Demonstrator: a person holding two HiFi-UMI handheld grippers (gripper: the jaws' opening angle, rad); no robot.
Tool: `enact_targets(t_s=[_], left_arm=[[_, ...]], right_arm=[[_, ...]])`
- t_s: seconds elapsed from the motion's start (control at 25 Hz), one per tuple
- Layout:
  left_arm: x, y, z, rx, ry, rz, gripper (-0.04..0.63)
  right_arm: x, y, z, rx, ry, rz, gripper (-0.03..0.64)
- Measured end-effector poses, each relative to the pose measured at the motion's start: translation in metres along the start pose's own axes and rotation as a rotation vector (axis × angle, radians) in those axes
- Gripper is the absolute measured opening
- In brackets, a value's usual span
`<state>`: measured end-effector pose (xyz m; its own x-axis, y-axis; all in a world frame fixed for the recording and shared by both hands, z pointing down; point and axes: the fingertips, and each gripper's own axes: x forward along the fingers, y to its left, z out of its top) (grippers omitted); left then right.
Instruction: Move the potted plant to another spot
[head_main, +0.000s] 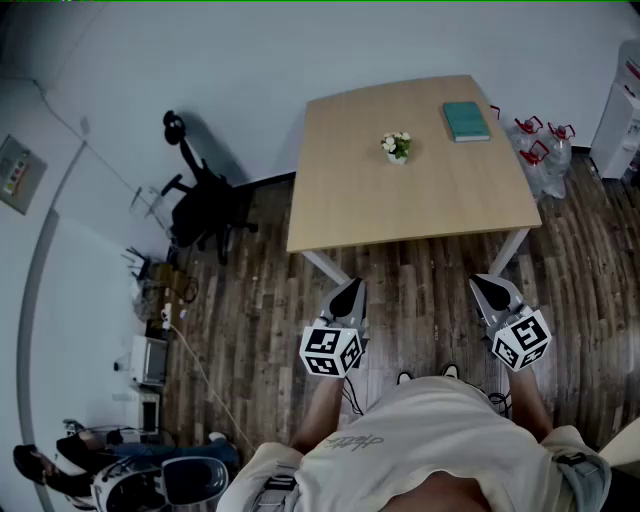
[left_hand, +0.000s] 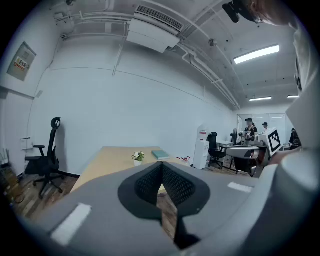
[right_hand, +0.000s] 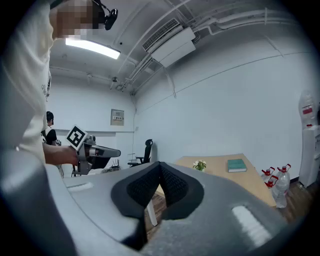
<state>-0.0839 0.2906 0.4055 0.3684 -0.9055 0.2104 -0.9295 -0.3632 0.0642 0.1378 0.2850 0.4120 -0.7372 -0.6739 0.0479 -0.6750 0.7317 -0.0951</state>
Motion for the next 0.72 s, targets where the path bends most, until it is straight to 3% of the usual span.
enact_targets(t_s=[0.32, 0.72], left_arm=[[-0.008, 0.002, -0.005, -0.046, -0.023, 0.048, 0.015], [-0.022, 0.011, -0.019, -0.079, -0.010, 0.079, 0.015]], right_arm=[[0.005, 0.009, 0.005, -0.042, 0.013, 0.062, 0.003], [0.000, 0.008, 0.018, -0.019, -0.053, 0.046, 0.003]])
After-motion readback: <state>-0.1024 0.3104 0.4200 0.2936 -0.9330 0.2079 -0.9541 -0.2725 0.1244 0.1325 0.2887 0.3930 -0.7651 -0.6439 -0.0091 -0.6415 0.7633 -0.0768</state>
